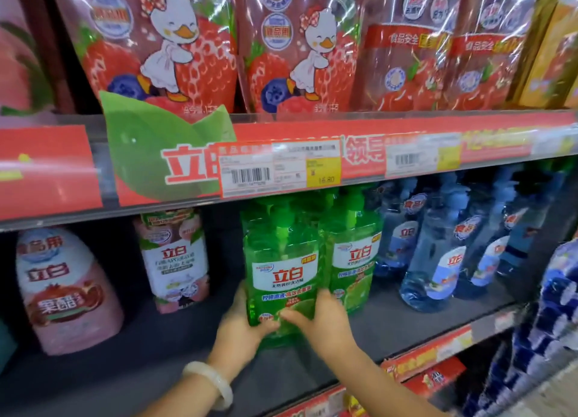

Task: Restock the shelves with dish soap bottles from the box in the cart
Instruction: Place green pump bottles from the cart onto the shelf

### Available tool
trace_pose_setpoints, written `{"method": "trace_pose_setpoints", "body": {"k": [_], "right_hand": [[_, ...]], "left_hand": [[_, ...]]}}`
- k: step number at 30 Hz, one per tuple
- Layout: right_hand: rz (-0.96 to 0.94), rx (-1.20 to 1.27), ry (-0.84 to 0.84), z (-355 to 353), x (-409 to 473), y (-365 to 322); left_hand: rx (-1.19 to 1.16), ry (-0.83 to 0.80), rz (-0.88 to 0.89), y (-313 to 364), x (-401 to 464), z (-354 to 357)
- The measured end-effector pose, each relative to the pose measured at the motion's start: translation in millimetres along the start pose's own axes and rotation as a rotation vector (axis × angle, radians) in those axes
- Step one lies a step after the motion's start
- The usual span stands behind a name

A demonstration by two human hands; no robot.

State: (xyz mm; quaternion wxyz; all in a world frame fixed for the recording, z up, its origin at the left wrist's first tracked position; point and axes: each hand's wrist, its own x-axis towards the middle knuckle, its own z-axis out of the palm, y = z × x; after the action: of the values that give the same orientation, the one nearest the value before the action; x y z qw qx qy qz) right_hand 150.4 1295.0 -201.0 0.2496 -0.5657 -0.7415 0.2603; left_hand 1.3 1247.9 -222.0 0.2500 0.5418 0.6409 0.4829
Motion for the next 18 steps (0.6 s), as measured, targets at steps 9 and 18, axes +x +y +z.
{"method": "trace_pose_setpoints", "body": {"k": [9,18], "right_hand": [[-0.027,-0.318,-0.137,-16,11,-2],[-0.058,-0.485,-0.144,-25,16,-4]], "left_hand": [[0.002,0.028,-0.104,3,8,10],[0.049,0.050,-0.157,12,7,14]]}}
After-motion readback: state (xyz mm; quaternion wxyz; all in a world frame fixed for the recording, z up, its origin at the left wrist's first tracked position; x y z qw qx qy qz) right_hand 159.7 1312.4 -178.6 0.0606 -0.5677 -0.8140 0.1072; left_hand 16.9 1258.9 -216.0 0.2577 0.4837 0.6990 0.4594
